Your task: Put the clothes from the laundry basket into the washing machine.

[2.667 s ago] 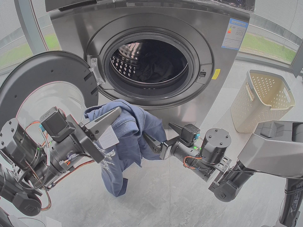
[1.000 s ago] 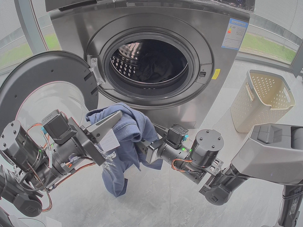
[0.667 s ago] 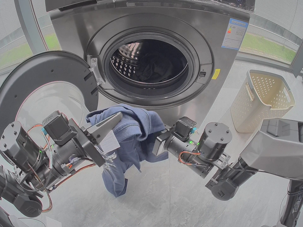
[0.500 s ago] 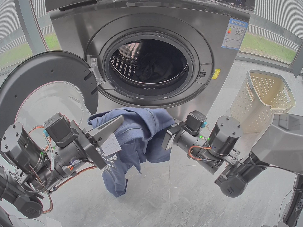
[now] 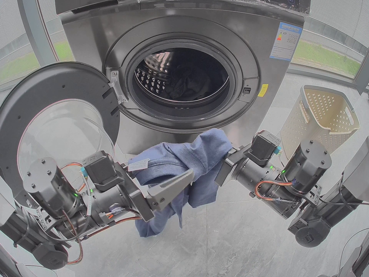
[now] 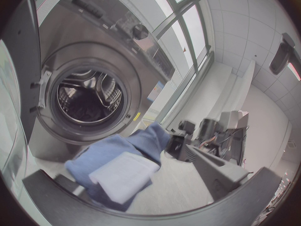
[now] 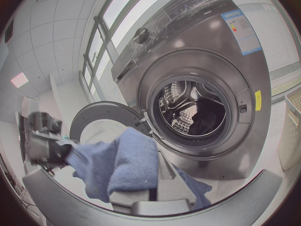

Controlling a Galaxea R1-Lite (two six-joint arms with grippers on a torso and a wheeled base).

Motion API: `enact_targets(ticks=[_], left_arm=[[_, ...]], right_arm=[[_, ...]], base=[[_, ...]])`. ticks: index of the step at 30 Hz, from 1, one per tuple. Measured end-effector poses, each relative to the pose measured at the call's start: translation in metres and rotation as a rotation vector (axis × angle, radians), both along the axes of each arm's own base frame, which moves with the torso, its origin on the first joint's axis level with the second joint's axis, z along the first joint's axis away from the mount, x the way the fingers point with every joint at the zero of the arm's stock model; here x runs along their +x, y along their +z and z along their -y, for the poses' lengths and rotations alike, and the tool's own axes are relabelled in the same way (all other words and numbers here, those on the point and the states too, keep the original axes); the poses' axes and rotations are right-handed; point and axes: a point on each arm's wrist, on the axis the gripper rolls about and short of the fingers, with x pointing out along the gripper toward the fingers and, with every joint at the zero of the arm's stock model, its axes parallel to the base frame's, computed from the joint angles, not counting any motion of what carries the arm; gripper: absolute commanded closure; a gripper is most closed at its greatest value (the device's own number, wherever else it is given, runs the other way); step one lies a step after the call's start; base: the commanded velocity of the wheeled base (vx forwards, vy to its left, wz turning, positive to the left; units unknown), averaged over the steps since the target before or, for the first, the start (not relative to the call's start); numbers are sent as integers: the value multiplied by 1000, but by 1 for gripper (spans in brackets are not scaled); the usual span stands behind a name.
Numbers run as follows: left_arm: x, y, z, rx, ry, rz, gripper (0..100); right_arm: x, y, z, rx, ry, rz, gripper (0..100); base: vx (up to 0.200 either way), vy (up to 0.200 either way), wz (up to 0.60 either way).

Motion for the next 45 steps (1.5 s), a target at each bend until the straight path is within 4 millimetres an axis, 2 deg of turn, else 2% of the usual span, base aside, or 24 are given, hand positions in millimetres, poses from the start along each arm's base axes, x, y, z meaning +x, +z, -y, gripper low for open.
enact_targets(ticks=[8, 18, 32, 45], left_arm=[[22, -34, 5, 85, 40, -95, 0], [31, -62, 4, 175, 66, -147, 0], [29, -90, 7, 271, 49, -212, 0], [46, -113, 21, 301, 46, -236, 0]], right_arm=[[-15, 23, 5, 51, 20, 46, 100], [-16, 33, 6, 79, -3, 63, 100], [-5, 36, 1, 101, -38, 71, 100], [-5, 33, -2, 101, -33, 62, 100]], base=[[0, 0, 0], [0, 0, 0], [0, 0, 0], [0, 0, 0]])
